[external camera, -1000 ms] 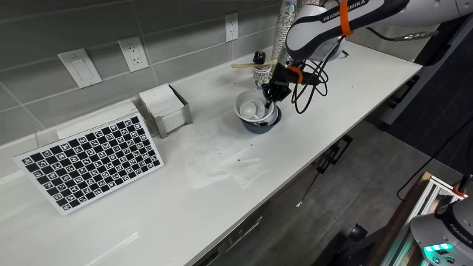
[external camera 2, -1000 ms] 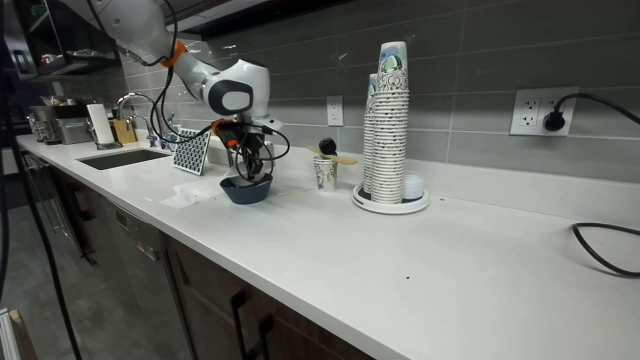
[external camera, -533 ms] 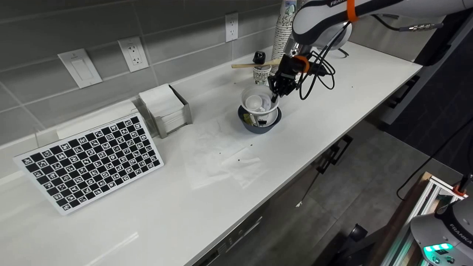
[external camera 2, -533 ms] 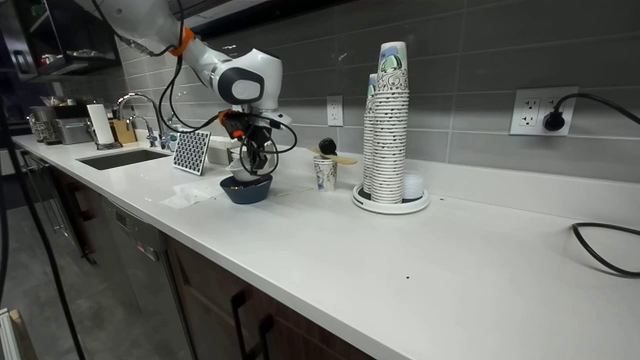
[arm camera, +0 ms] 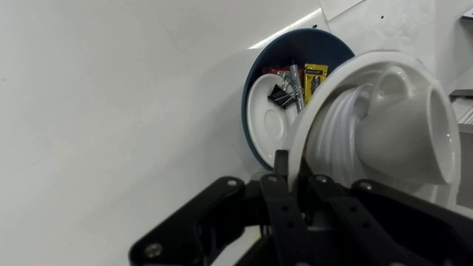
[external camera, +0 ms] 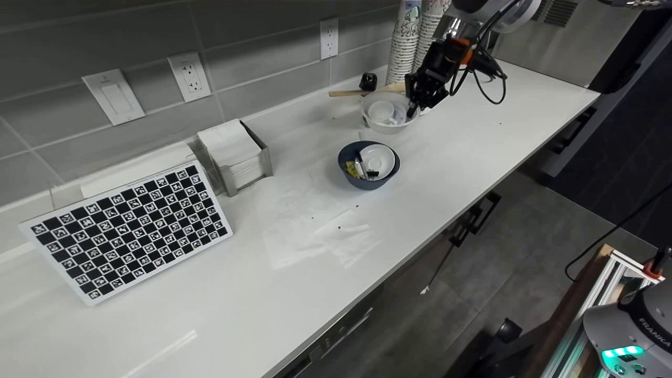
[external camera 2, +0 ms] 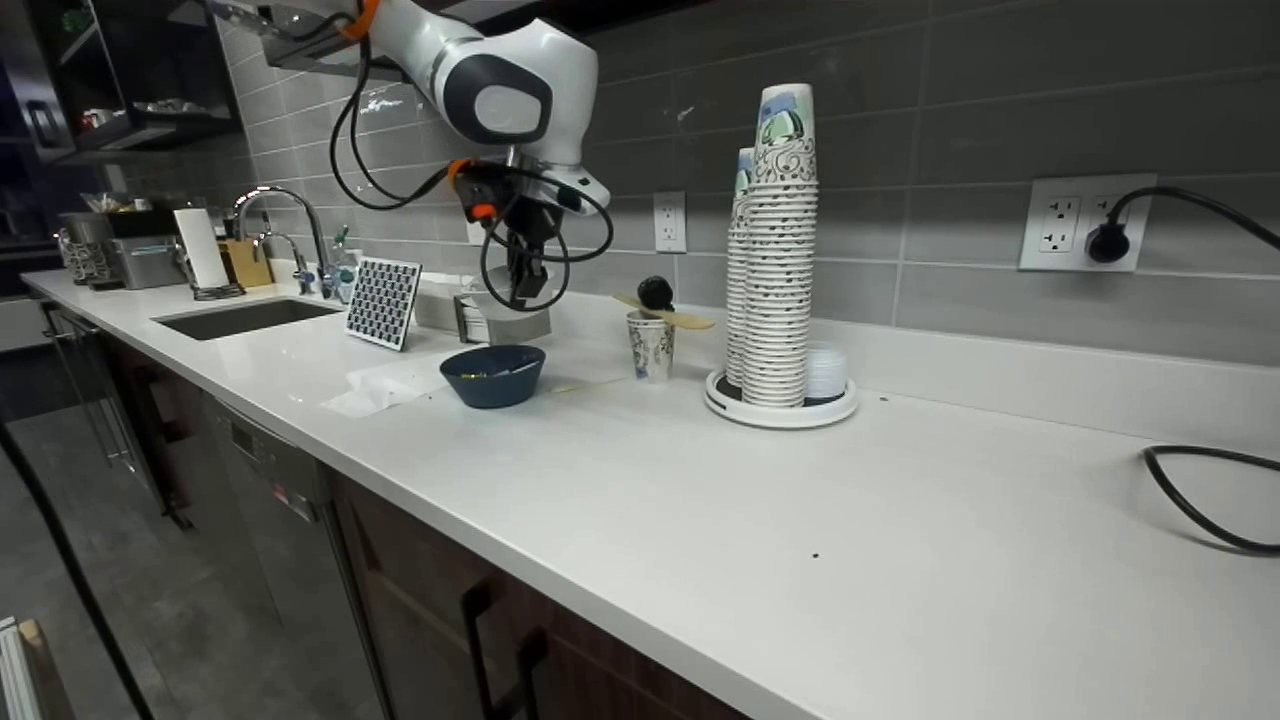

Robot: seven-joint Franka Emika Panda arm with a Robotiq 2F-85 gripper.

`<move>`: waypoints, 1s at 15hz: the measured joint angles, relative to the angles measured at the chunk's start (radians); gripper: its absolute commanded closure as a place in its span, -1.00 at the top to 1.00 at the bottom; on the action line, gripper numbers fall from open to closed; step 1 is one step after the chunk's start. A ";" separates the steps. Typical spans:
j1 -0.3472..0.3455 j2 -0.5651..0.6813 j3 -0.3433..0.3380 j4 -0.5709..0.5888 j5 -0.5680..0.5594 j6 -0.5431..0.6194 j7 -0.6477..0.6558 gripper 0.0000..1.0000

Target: Remove the white bowl out of the blue bowl

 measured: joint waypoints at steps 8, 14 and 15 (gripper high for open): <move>-0.100 -0.006 -0.101 -0.084 0.057 0.000 -0.100 -0.97; -0.138 0.028 -0.127 -0.168 0.139 0.093 -0.160 -0.97; -0.139 0.037 -0.128 -0.179 0.142 0.110 -0.161 -0.97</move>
